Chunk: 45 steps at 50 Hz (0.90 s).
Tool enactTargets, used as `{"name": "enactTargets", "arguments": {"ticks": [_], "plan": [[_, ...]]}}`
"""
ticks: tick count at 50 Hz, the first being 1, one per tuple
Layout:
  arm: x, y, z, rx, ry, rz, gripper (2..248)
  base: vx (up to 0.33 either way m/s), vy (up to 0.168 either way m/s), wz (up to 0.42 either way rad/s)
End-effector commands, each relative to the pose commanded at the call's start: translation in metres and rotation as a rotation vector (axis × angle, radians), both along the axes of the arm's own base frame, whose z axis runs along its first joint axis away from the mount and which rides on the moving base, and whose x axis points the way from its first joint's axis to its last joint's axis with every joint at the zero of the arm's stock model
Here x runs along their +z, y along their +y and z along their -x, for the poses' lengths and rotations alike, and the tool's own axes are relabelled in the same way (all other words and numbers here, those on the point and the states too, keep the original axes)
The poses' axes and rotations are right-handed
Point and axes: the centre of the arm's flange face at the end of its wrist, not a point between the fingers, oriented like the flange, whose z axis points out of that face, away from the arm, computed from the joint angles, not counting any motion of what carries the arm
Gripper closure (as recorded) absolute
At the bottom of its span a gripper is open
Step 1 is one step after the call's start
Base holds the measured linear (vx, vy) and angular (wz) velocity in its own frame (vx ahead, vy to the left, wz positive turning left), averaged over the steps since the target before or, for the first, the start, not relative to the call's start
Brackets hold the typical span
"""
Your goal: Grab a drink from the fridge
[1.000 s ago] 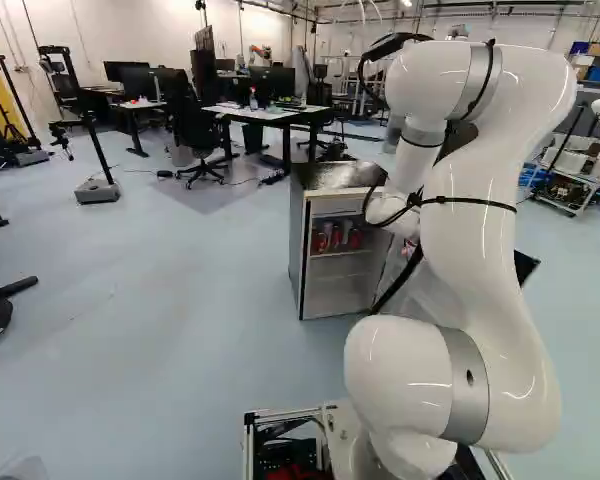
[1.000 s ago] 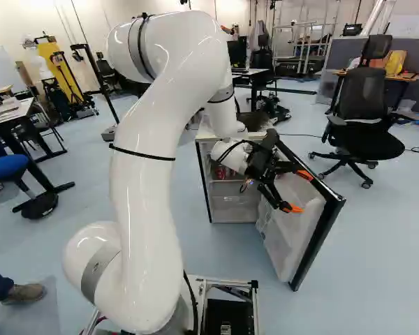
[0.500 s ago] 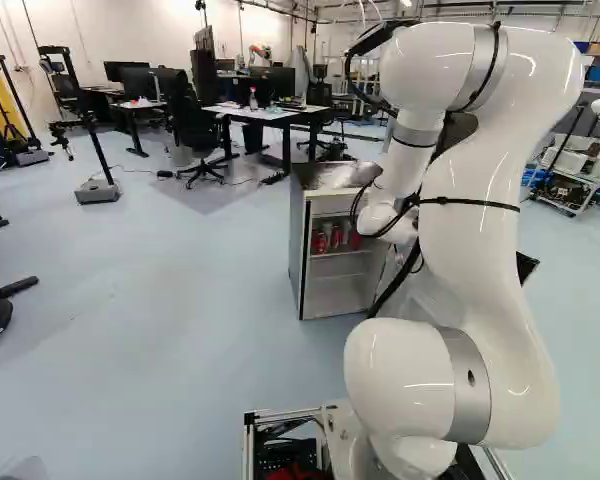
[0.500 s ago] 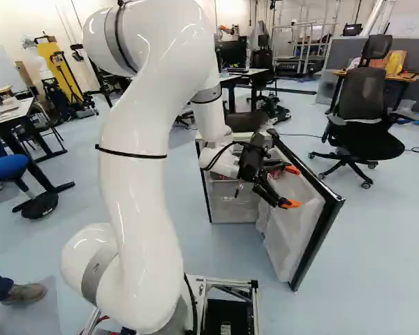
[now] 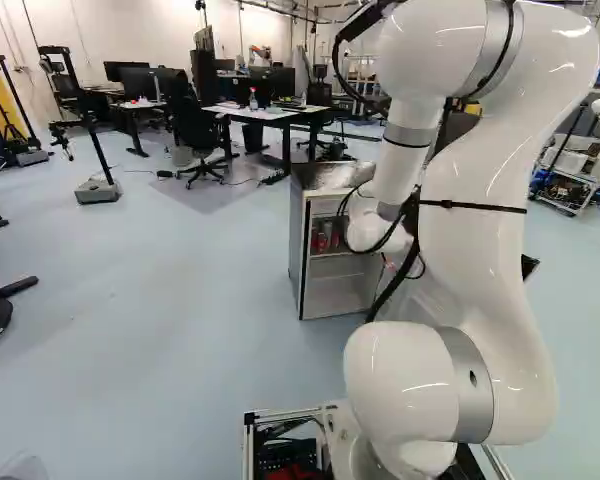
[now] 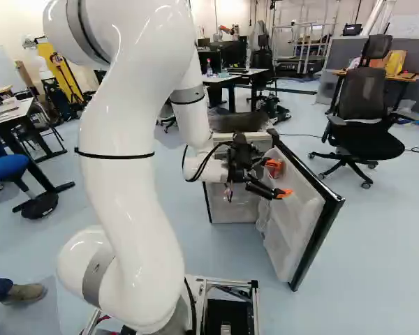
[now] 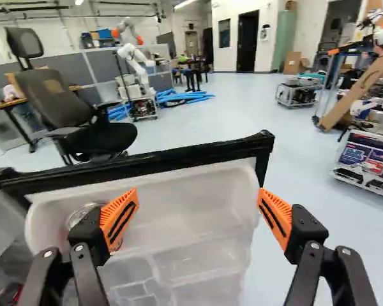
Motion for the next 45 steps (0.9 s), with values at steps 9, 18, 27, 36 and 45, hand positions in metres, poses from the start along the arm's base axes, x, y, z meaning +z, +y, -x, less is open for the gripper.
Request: {"name": "enactTargets", "arguments": {"ticks": [9, 18, 27, 36, 45], "plan": [[0.002, 0.017, 0.009, 0.125, 0.021, 0.004, 3, 0.0, 0.0, 0.0], [0.004, 0.03, 0.015, 0.242, 0.037, 0.008, 3, 0.0, 0.0, 0.0], [0.004, 0.036, 0.011, 0.341, 0.042, 0.01, 3, 0.0, 0.0, 0.0], [0.004, 0.041, 0.004, 0.435, 0.046, 0.013, 3, 0.0, 0.0, 0.0], [0.004, 0.046, -0.002, 0.53, 0.05, 0.015, 3, 0.0, 0.0, 0.0]]}}
